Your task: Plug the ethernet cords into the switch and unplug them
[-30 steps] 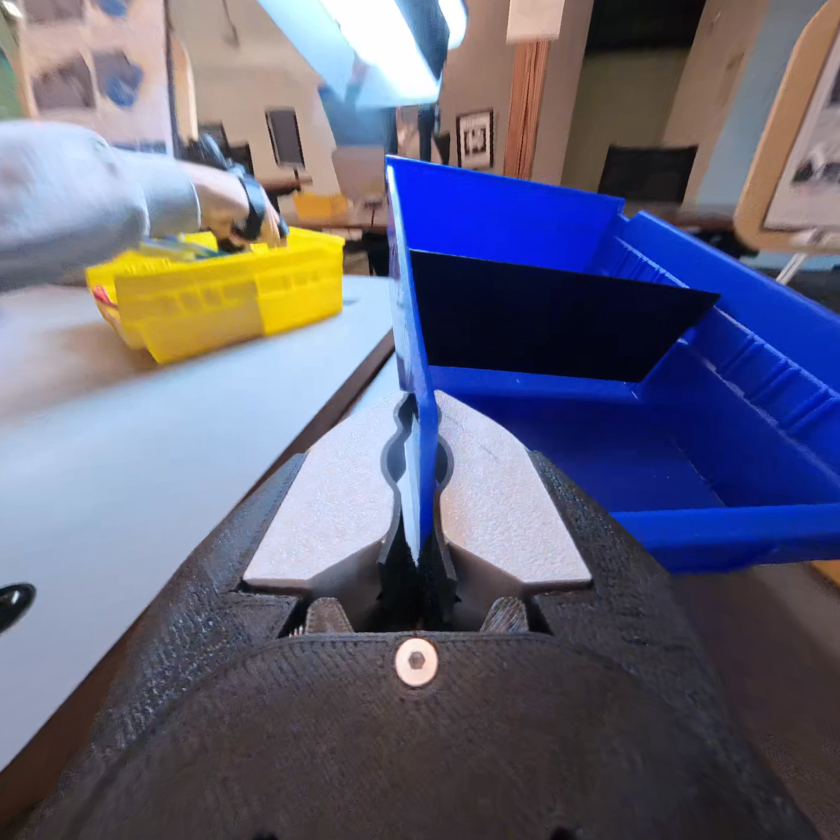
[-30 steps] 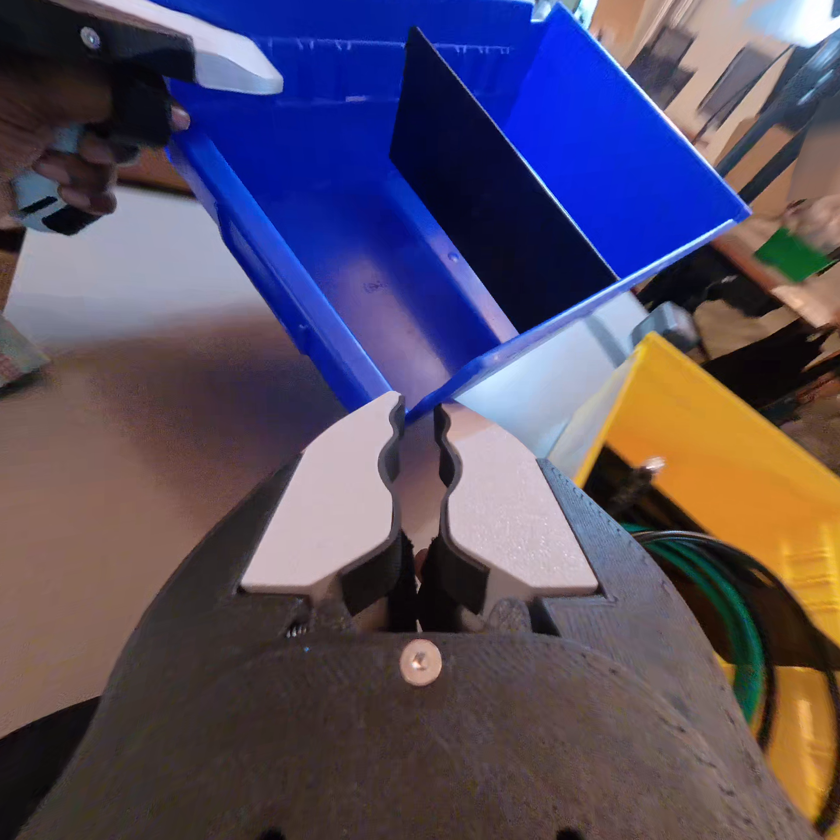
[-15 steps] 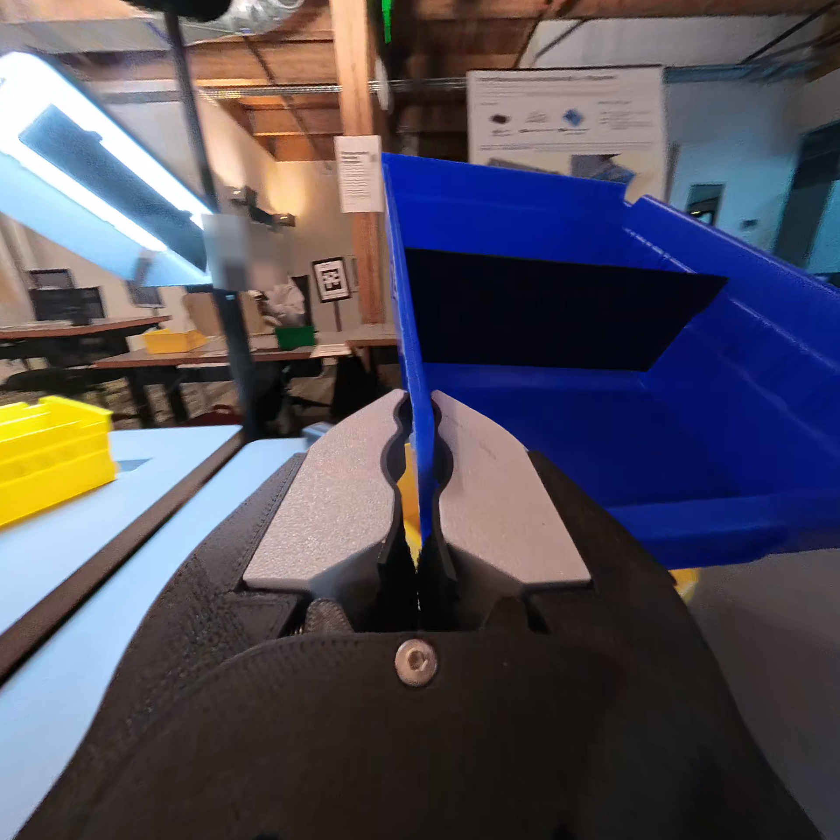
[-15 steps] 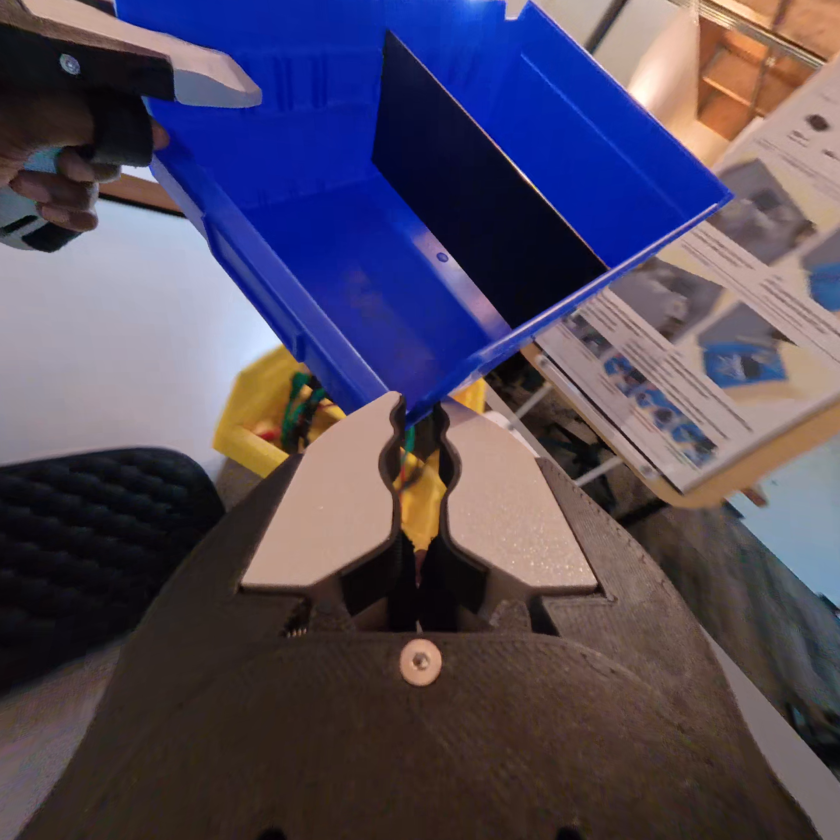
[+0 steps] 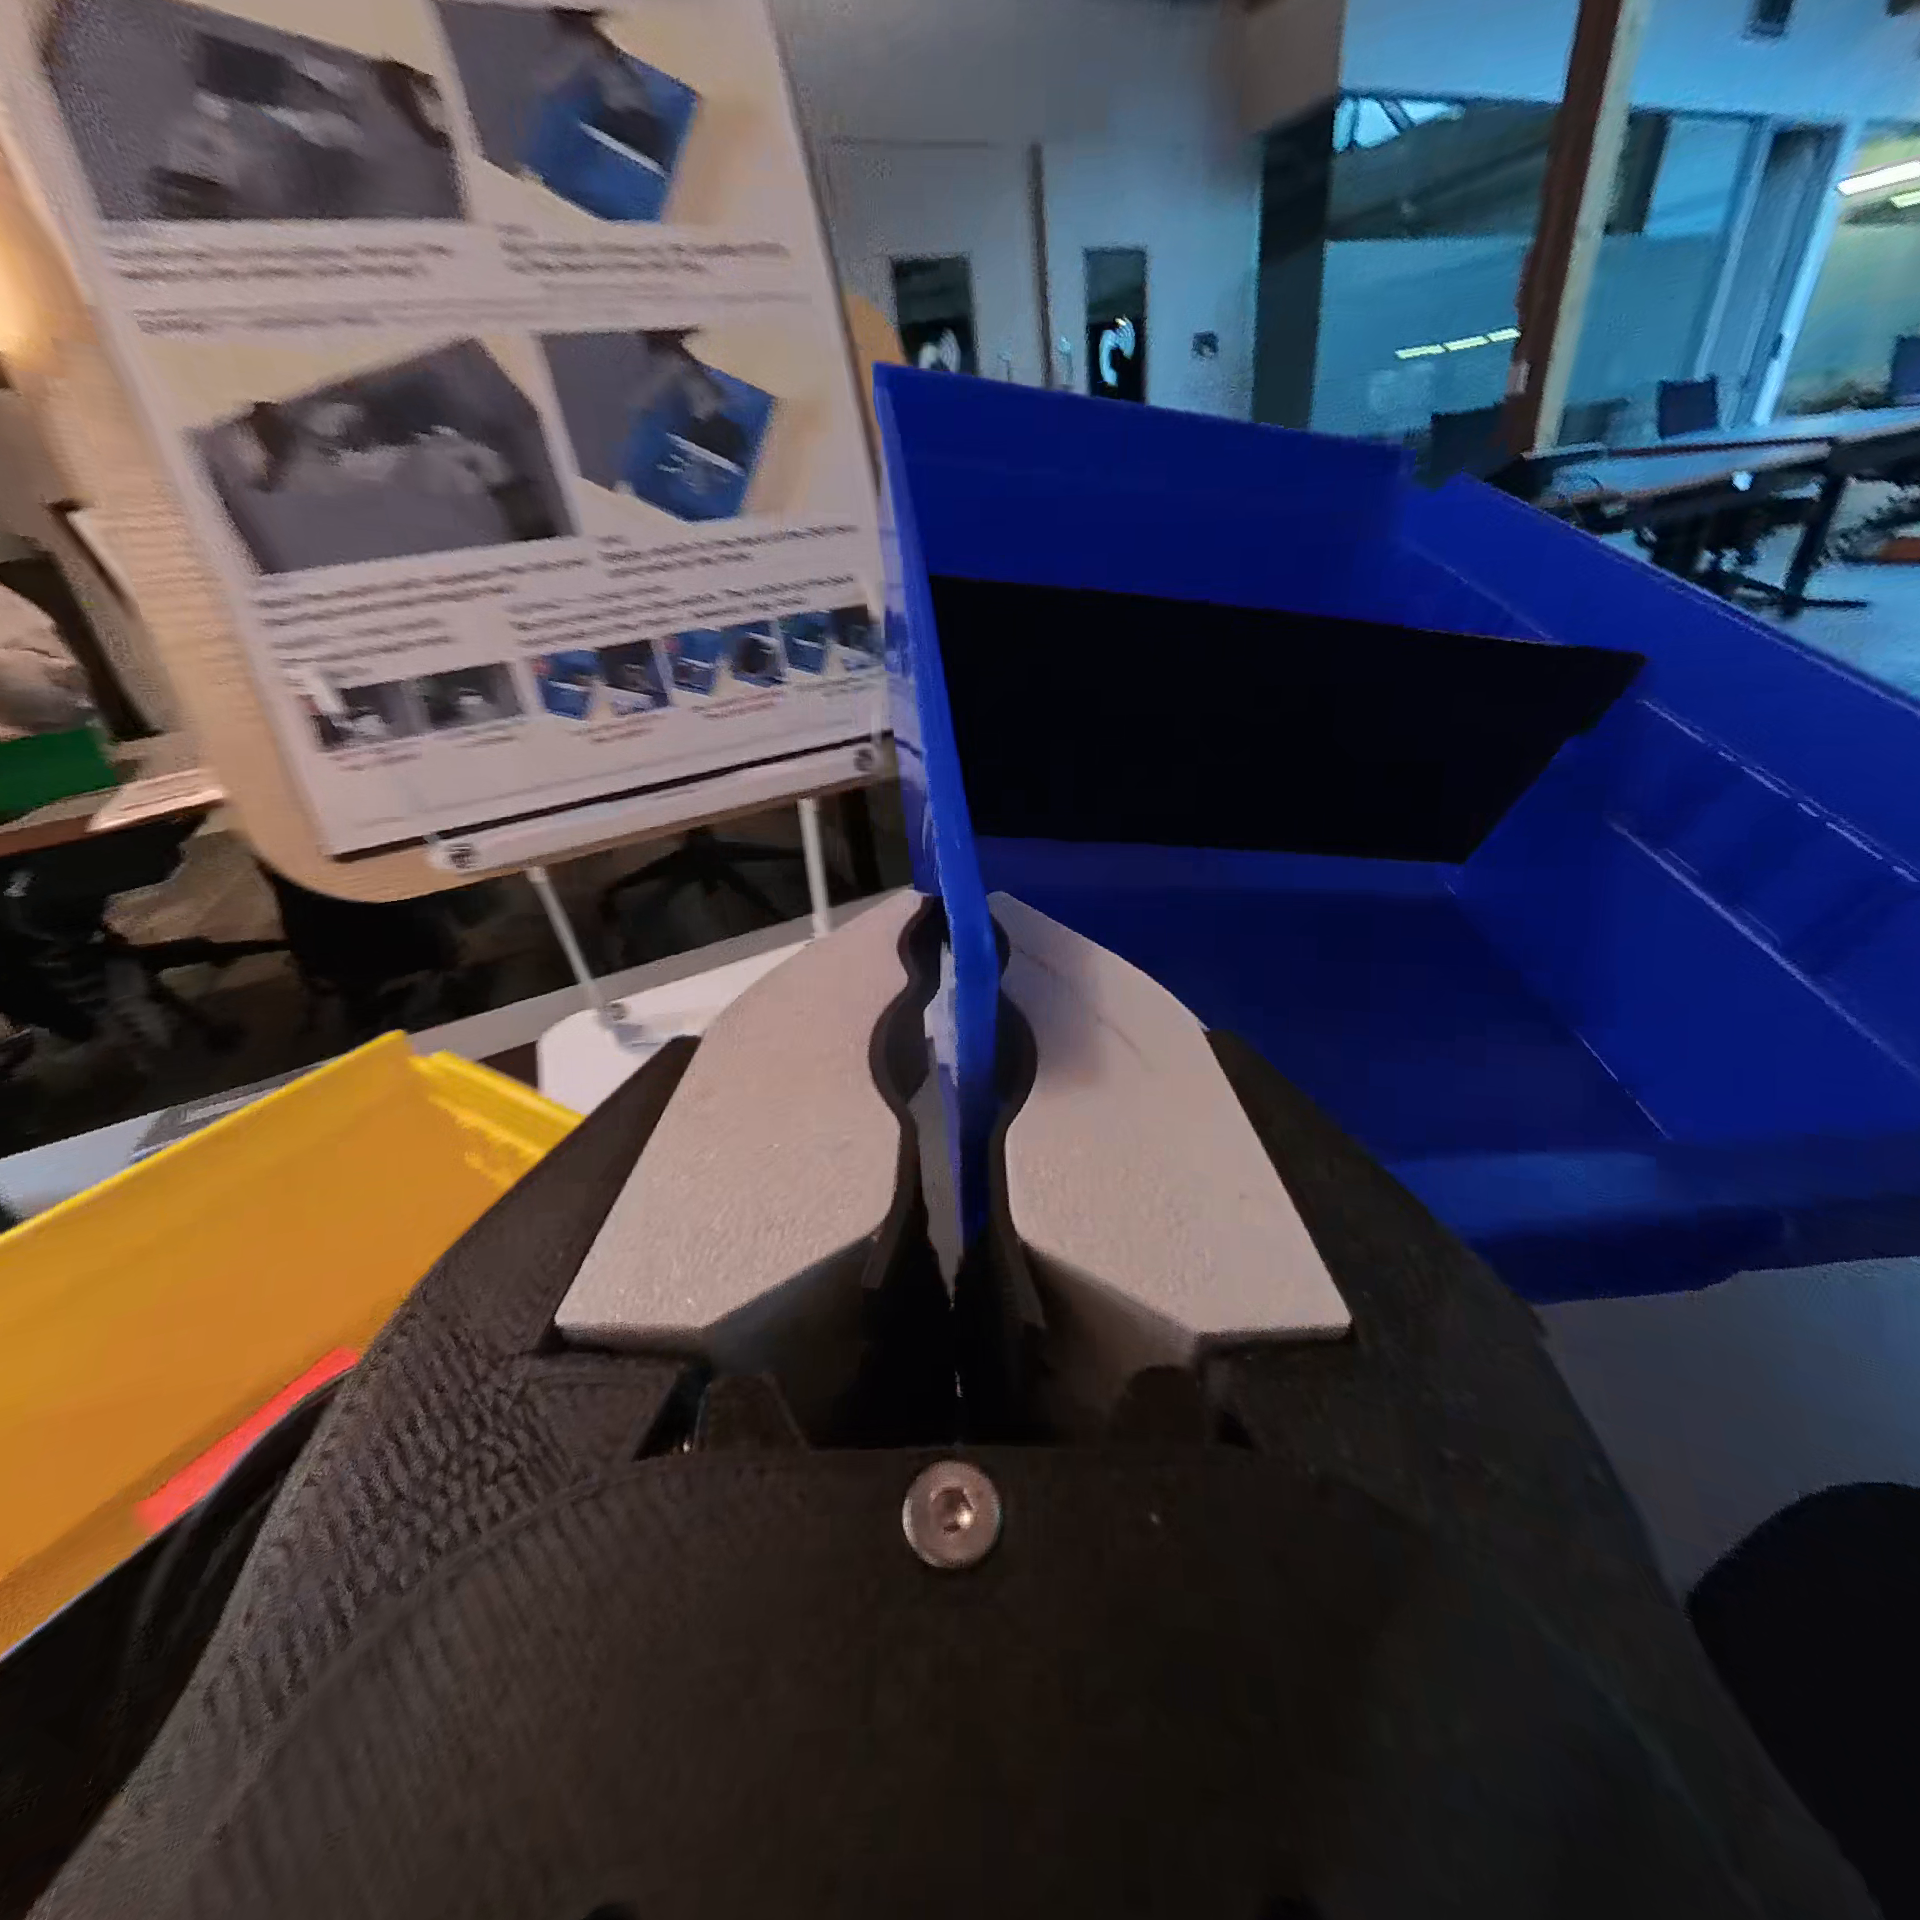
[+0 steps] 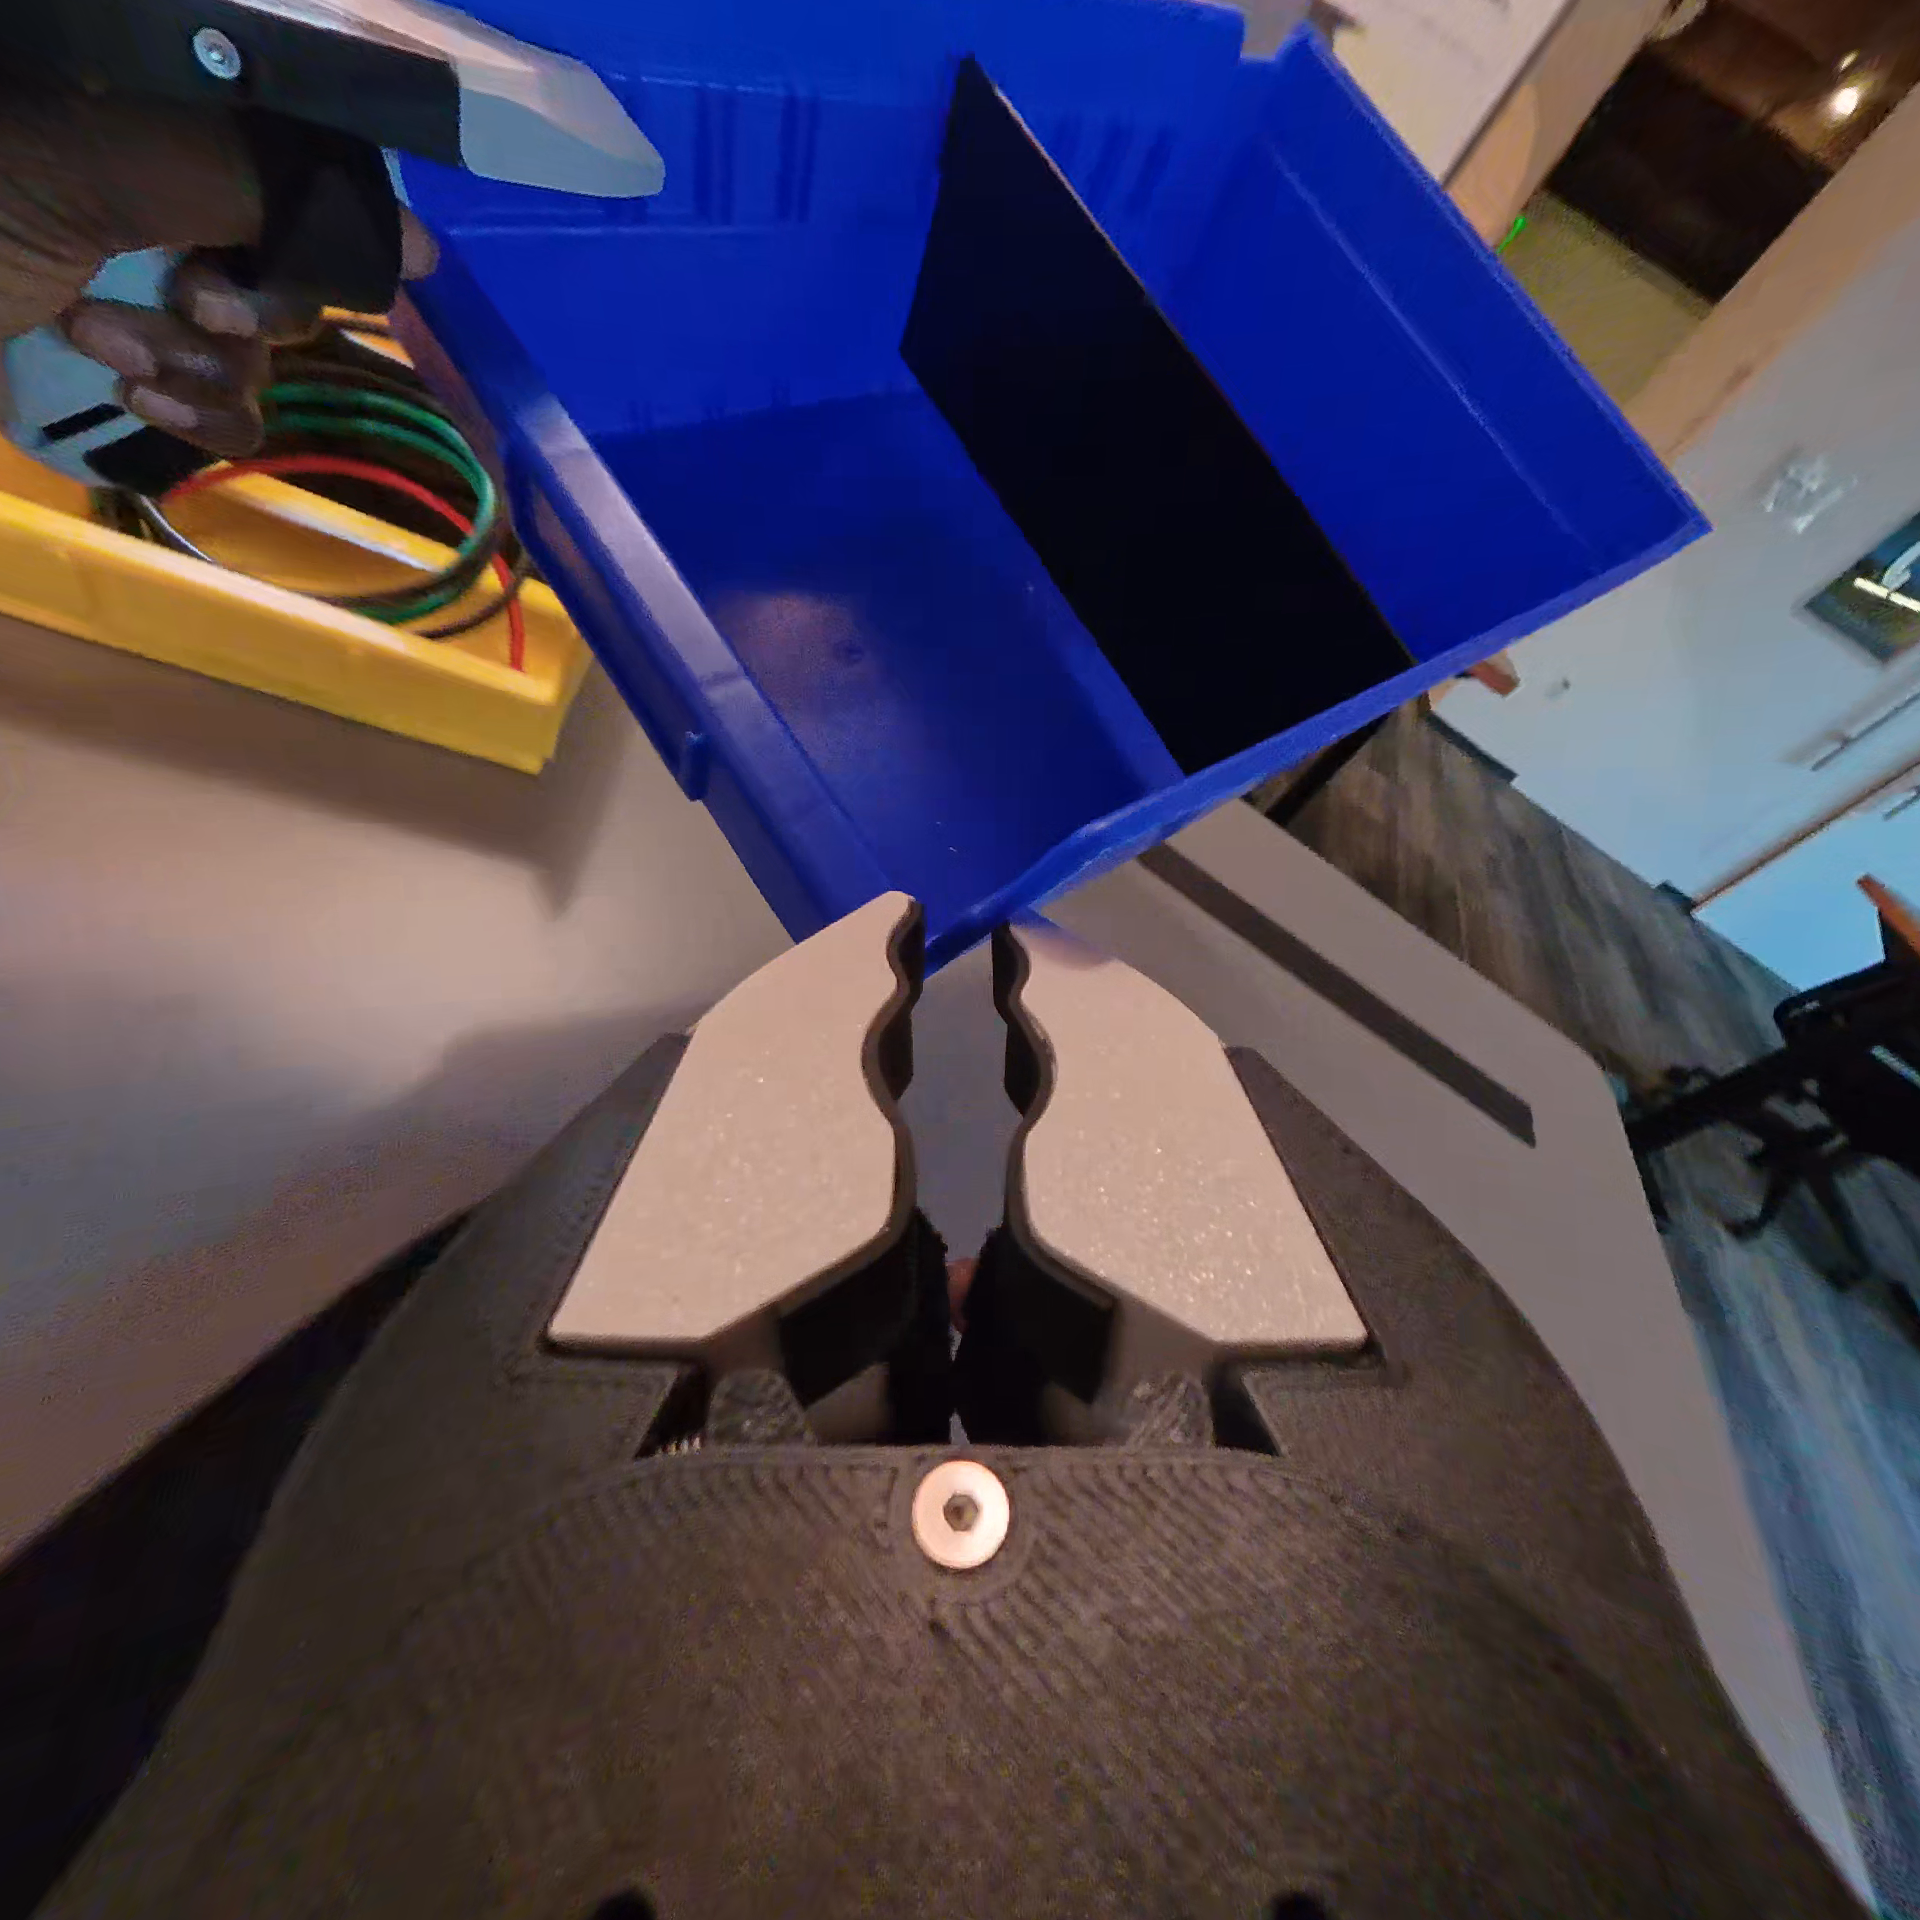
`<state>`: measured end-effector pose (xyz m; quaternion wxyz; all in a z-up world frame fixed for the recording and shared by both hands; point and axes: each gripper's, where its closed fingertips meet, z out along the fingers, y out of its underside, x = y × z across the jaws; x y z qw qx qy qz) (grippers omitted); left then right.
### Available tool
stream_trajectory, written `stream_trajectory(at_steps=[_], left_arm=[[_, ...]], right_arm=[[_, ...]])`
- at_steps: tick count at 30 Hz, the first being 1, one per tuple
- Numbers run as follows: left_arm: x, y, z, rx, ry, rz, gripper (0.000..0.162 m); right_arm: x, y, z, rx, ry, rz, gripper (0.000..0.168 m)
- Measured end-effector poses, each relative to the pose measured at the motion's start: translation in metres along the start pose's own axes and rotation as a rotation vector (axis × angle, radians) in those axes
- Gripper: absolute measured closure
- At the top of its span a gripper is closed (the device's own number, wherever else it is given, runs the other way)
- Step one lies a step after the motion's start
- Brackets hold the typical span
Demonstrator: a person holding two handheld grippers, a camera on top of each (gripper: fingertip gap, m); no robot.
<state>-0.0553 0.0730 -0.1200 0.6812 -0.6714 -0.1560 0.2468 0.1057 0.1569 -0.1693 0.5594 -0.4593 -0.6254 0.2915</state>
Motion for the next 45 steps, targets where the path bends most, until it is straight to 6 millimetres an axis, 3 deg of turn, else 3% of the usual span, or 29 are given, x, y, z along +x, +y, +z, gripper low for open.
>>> stream_trajectory(at_steps=[6,12,17,21,23,26,28,32,35,37,39,41,45], left_arm=[[0.052,0.036,0.043,-0.072,0.053,0.070,0.157],[0.087,0.076,0.056,-0.111,0.076,0.116,0.157],[0.102,0.103,0.055,-0.176,0.139,0.107,0.154],[0.115,0.124,0.047,-0.244,0.218,0.080,0.146],[0.125,0.140,0.043,-0.321,0.300,0.116,0.139],[0.130,0.131,0.036,-0.369,0.379,0.094,0.112],[0.127,0.118,0.024,-0.388,0.424,0.055,0.099],[0.101,0.087,-0.019,-0.364,0.473,0.050,0.097],[0.059,0.092,-0.049,-0.425,0.414,0.139,0.097],[0.027,0.110,-0.064,-0.523,0.365,0.219,0.109],[0.006,0.135,-0.077,-0.664,0.364,0.280,0.119],[-0.006,0.154,-0.084,-0.771,0.373,0.306,0.122],[-0.018,0.168,-0.072,-0.787,0.330,0.381,0.121]], right_arm=[[0.027,0.068,-0.002,-0.067,-0.005,0.106,0.156],[0.041,0.118,-0.008,-0.159,0.009,0.188,0.156],[0.039,0.141,-0.012,-0.220,0.009,0.206,0.156],[0.050,0.144,-0.016,-0.213,0.073,0.226,0.156],[0.059,0.147,-0.019,-0.230,0.112,0.229,0.157],[0.054,0.146,-0.020,-0.214,0.048,0.255,0.148],[0.052,0.137,-0.023,-0.165,0.034,0.261,0.137],[0.058,0.106,-0.037,-0.077,0.088,0.190,0.125],[0.045,0.066,-0.038,0.034,0.043,0.087,0.125],[0.015,0.046,-0.027,0.062,-0.127,0.059,0.126],[-0.011,0.048,-0.008,-0.034,-0.293,0.068,0.120],[-0.024,0.060,0.014,-0.163,-0.358,0.019,0.117],[-0.041,0.079,0.050,-0.352,-0.434,-0.067,0.116]])
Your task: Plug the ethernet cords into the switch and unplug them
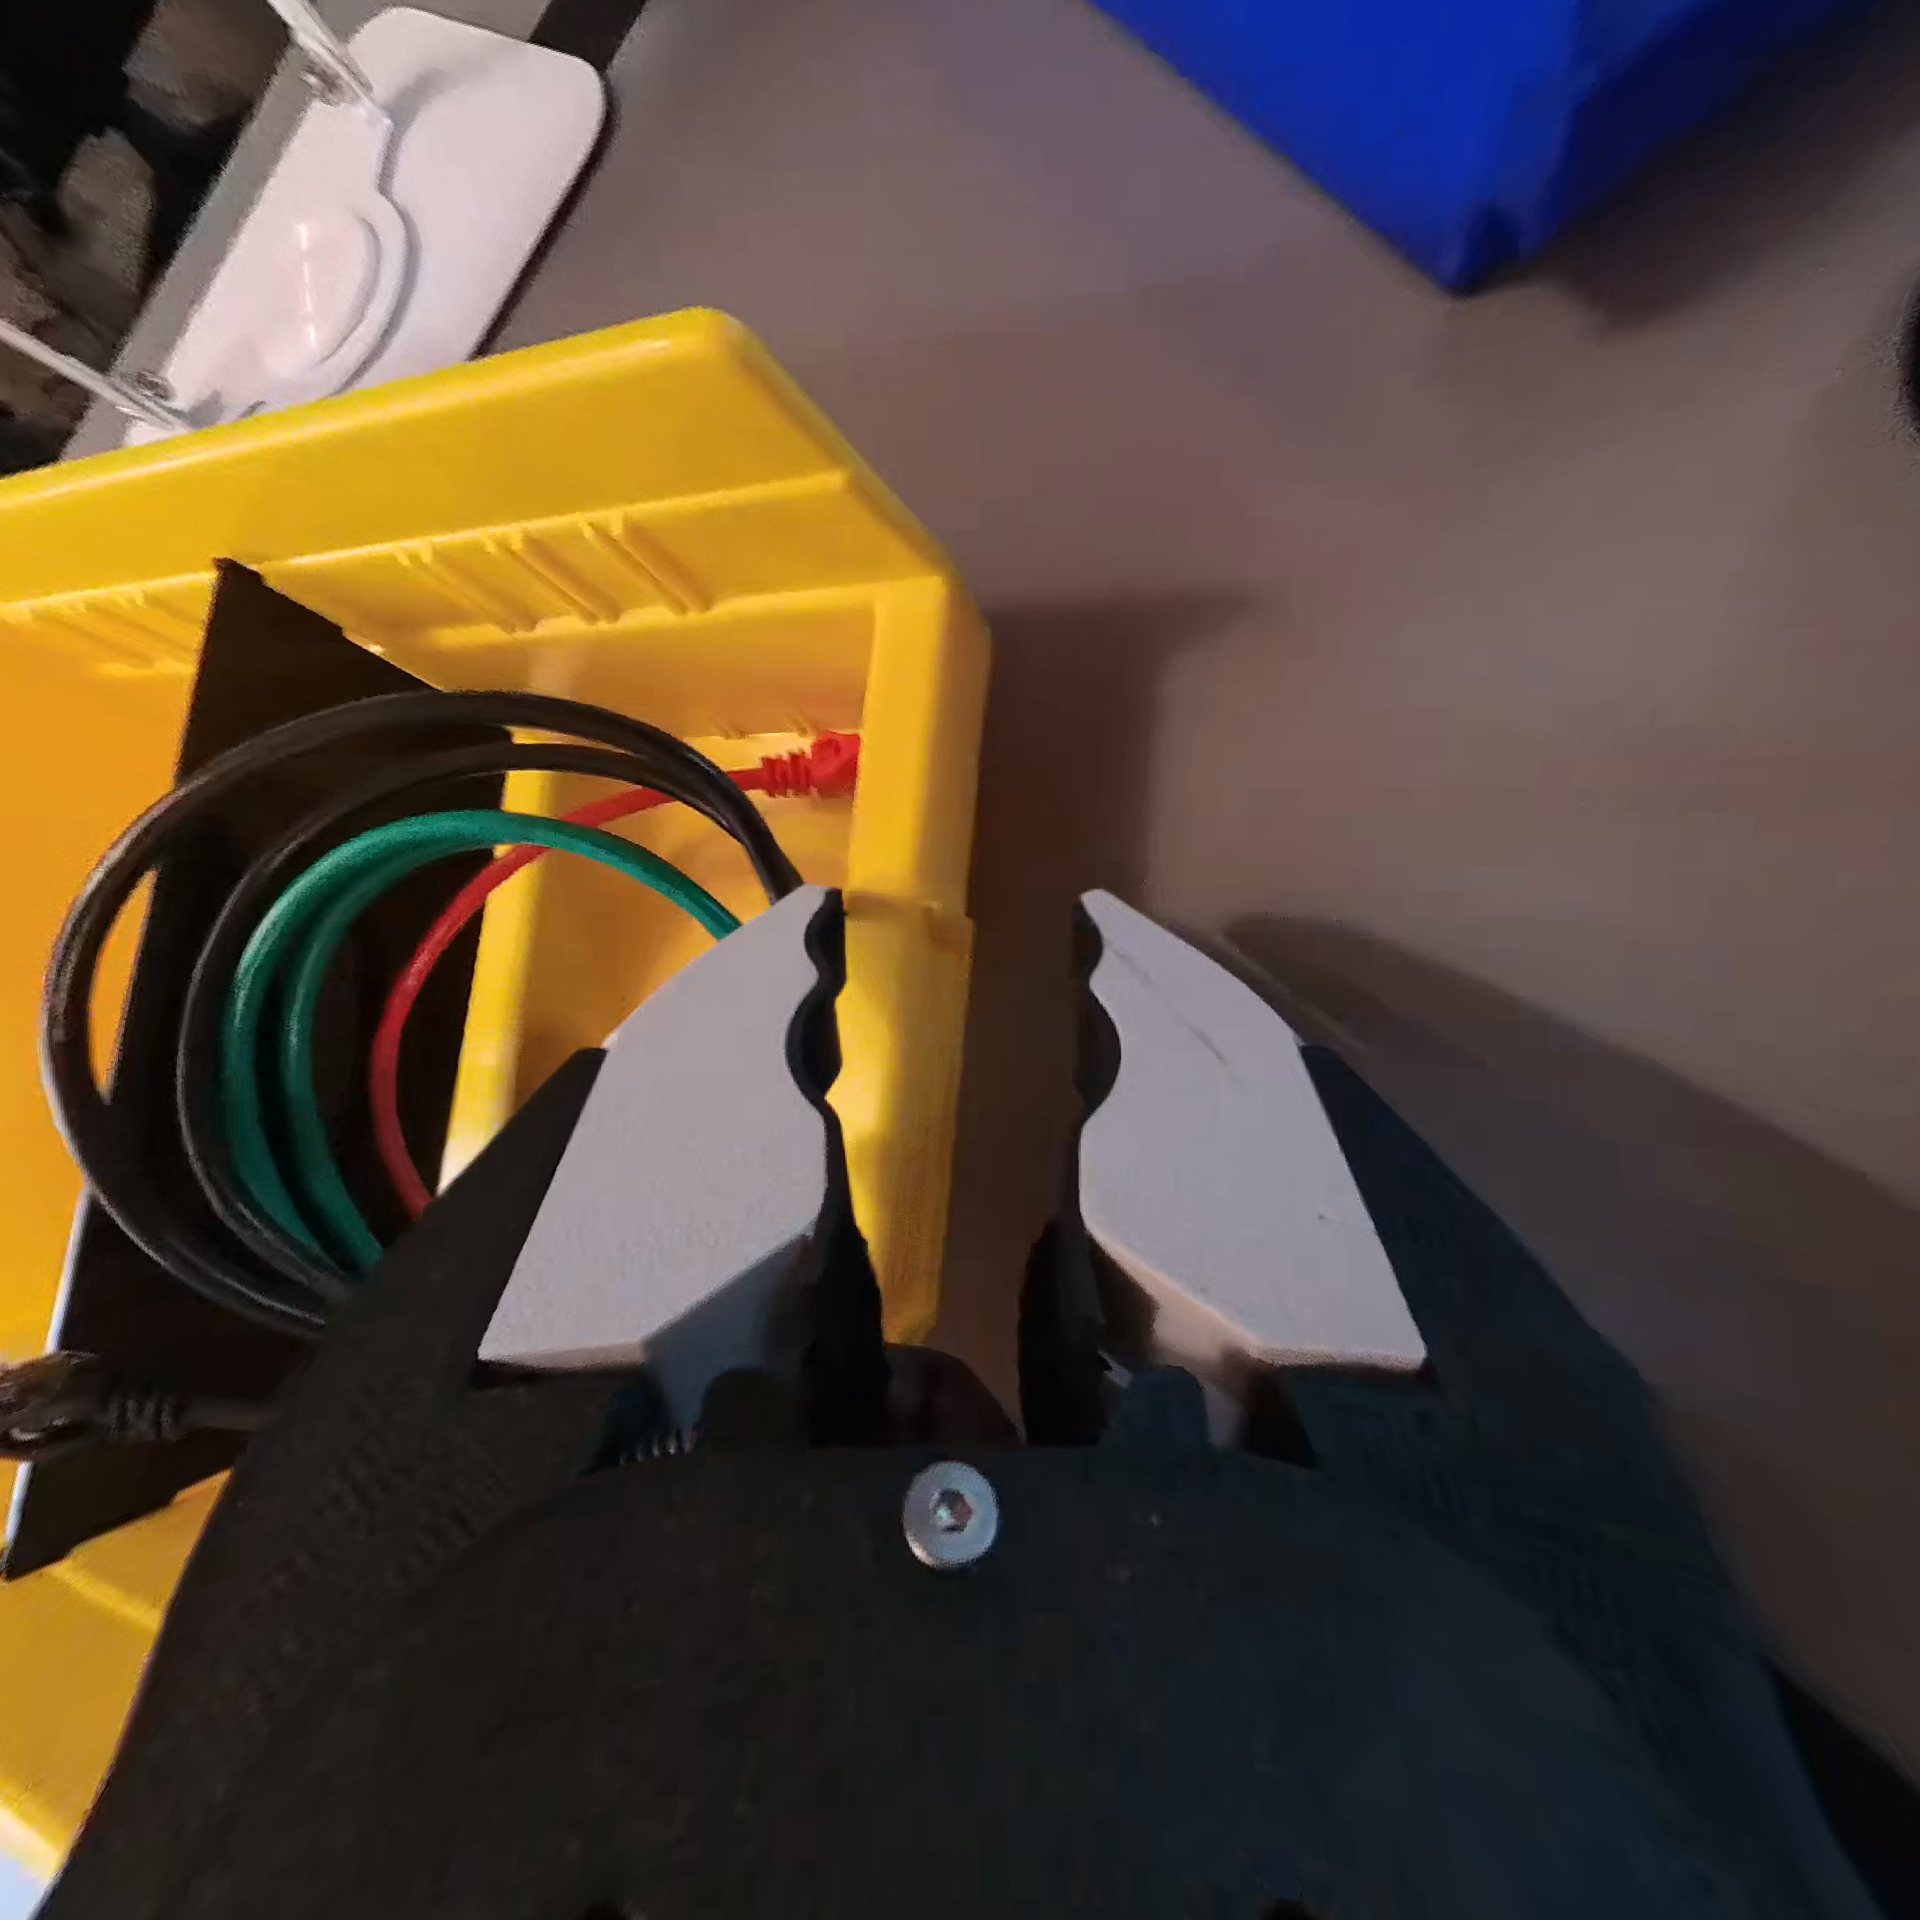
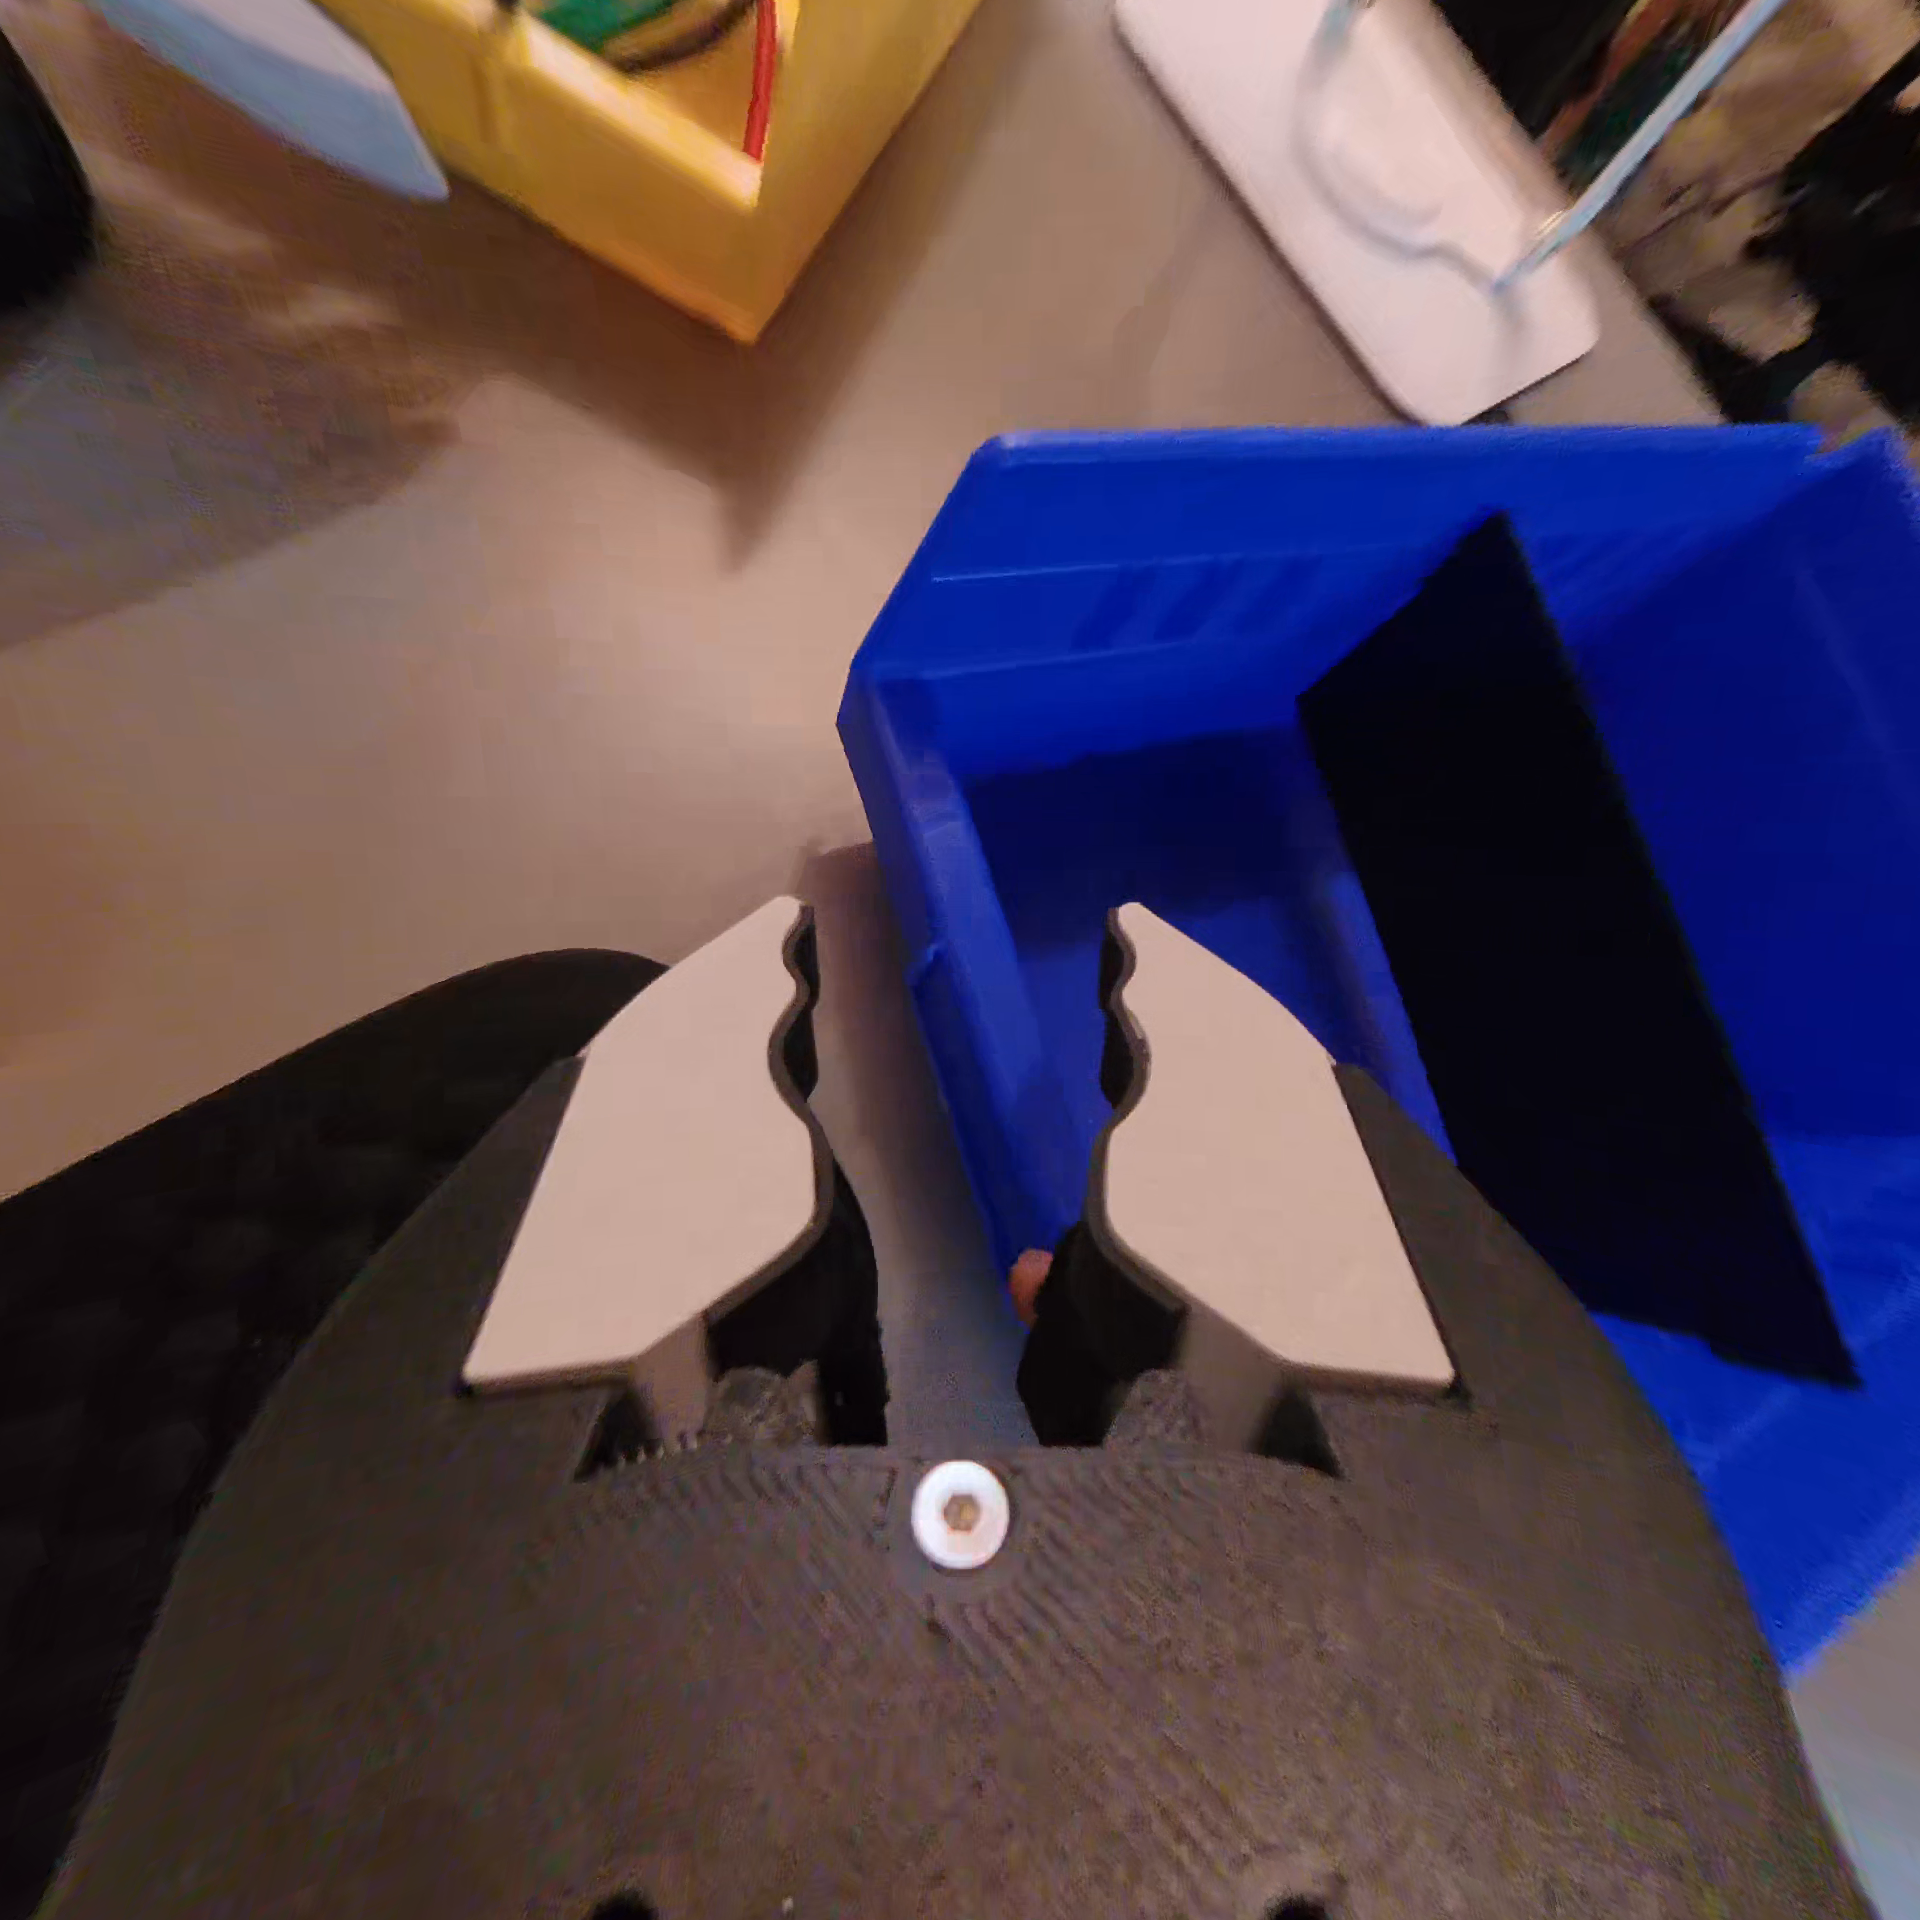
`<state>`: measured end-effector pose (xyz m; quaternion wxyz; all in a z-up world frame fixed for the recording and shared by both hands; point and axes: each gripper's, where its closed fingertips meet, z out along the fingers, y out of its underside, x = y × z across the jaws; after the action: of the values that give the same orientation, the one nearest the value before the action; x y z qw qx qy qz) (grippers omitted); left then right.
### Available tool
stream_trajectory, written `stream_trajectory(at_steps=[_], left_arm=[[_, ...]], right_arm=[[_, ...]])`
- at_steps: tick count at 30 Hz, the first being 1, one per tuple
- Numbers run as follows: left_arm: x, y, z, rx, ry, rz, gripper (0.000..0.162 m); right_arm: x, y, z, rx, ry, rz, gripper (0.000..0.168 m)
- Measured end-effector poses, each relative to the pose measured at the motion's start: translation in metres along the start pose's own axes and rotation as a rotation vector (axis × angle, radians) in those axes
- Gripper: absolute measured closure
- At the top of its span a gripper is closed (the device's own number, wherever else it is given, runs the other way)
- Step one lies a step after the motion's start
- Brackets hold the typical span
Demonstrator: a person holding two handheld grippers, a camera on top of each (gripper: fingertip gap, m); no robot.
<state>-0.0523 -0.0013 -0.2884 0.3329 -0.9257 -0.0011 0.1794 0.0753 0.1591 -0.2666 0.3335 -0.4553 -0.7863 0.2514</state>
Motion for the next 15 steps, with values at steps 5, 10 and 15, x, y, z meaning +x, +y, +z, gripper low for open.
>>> stream_trajectory(at_steps=[5,10,15], left_arm=[[-0.012,0.008,0.018,-0.034,-0.099,0.079,0.119],[-0.014,0.025,0.015,-0.113,-0.051,0.066,0.133],[-0.025,0.056,-0.007,-0.134,-0.022,0.023,0.132]], right_arm=[[0.000,0.008,0.033,-0.154,-0.015,-0.079,0.111],[-0.001,0.022,0.038,-0.242,-0.012,-0.101,0.140],[0.003,0.039,0.022,-0.286,-0.024,-0.105,0.138]])
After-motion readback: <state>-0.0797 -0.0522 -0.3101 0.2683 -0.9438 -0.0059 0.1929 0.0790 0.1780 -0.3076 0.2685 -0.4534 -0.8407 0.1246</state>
